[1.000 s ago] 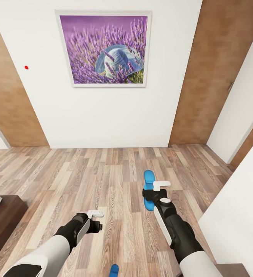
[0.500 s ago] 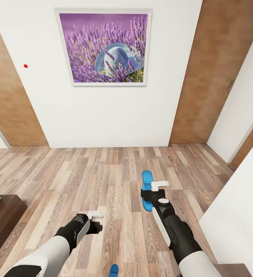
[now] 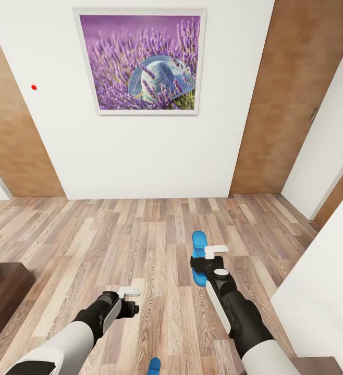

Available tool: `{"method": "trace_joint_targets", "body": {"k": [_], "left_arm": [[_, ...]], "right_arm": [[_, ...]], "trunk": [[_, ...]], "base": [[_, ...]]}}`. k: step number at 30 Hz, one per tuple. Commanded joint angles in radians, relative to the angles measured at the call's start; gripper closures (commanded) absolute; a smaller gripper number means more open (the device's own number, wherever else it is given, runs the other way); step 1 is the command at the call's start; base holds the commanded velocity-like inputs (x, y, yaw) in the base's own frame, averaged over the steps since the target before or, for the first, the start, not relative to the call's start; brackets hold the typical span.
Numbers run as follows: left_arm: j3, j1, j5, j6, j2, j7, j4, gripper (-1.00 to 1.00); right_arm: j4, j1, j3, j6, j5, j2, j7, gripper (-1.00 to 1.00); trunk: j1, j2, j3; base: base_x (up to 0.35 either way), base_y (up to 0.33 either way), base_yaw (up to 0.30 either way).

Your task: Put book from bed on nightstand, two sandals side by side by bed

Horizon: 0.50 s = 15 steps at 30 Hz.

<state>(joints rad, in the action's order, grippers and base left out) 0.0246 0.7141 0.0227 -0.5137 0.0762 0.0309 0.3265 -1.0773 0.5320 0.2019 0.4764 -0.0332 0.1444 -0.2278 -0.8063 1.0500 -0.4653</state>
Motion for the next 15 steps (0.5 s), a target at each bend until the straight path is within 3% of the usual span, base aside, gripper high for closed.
{"method": "trace_joint_targets", "body": {"k": [1,15], "left_arm": [[0.003,0.000,0.003,-0.004,0.000,0.003,0.002,-1.00],[0.004,-0.001,-0.002,0.047,0.002,0.003,-0.001,-1.00]], "right_arm": [[-0.001,0.001,0.002,0.005,-0.003,0.000,-0.007,1.00],[-0.002,0.001,0.004,0.005,-0.003,0.000,-0.007,1.00]], "trunk": [[-0.004,0.008,-0.004],[-0.058,0.106,-0.048]], "base": [[0.000,0.000,0.000],[0.000,0.000,0.000]]}}
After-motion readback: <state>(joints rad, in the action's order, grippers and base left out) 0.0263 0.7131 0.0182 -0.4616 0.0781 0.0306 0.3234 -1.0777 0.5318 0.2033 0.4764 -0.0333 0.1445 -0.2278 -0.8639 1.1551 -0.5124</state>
